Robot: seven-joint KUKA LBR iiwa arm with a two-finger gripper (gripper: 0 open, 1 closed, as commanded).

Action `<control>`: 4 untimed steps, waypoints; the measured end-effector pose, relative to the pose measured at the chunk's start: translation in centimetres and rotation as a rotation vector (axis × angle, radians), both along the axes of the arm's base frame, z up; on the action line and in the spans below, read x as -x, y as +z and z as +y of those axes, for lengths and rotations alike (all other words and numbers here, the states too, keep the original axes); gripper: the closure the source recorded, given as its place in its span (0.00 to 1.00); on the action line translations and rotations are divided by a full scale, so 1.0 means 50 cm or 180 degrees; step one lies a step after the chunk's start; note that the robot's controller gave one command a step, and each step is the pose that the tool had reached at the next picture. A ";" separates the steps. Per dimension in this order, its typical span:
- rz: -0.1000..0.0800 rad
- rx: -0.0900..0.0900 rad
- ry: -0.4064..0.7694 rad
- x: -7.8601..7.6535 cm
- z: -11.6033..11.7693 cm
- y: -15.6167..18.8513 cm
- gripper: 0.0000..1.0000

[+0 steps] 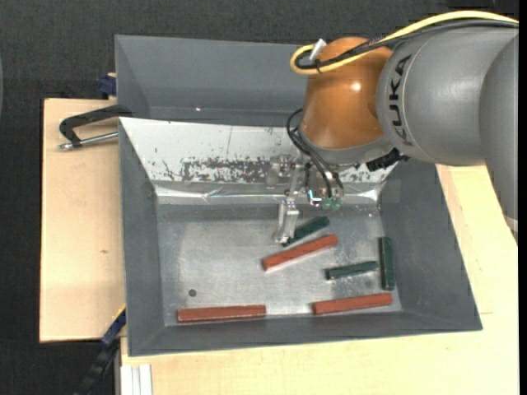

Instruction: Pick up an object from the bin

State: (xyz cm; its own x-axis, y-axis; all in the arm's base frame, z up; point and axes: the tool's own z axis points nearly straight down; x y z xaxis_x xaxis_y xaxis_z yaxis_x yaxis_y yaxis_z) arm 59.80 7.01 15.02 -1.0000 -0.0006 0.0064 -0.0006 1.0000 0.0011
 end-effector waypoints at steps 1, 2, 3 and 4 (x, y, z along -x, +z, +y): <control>-0.0027 -0.0002 -0.0004 -0.004 -0.001 0.010 0.00; -0.0039 -0.0003 0.0319 0.053 -0.068 -0.088 0.00; -0.0011 -0.0005 0.0958 0.079 -0.099 -0.079 0.00; -0.0048 -0.0001 0.1078 0.068 -0.109 -0.033 0.00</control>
Offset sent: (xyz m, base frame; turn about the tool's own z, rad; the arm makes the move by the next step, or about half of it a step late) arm -0.0481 -0.0603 -0.0802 -0.1635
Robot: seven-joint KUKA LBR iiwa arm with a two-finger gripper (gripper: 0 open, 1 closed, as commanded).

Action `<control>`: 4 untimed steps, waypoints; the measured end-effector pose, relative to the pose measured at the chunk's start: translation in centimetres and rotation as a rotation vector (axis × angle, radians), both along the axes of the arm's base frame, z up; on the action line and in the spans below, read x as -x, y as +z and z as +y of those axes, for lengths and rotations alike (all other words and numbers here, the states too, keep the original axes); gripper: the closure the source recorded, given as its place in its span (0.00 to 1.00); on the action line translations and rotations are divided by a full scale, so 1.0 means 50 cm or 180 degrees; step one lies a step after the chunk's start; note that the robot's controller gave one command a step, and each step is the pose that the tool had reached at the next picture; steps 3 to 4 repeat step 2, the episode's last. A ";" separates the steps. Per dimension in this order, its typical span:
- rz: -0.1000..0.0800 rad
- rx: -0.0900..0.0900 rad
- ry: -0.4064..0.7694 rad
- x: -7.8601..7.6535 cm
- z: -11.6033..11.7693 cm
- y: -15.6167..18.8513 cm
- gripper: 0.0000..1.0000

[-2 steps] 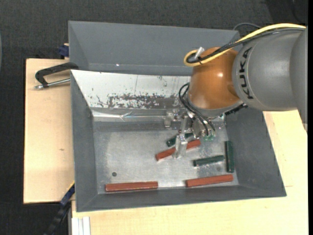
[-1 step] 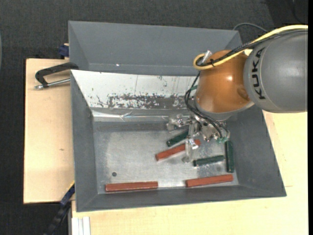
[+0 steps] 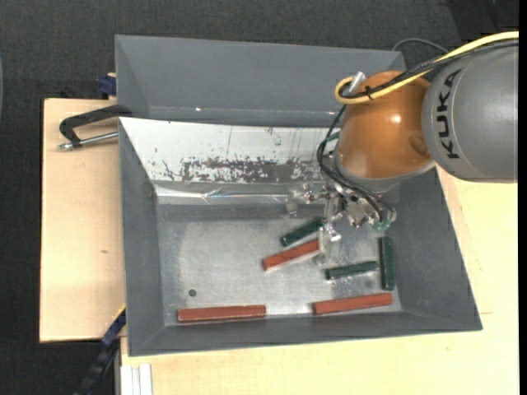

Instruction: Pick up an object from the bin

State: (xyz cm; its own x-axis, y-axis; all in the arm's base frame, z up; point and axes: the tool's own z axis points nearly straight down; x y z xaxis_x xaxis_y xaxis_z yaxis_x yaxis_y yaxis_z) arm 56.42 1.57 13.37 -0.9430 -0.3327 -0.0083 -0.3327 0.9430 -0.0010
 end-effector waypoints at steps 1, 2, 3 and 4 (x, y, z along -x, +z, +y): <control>0.0009 0.0005 0.0296 -0.008 -0.011 -0.108 0.00; -0.0073 -0.0001 0.0595 -0.022 -0.007 -0.150 1.00; -0.0073 -0.0001 0.0595 -0.022 -0.007 -0.150 1.00; -0.0073 -0.0001 0.0595 -0.022 -0.007 -0.150 1.00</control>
Offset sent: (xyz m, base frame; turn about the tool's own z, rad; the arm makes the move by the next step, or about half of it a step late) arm 0.0008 -0.0066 -0.0637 -0.3077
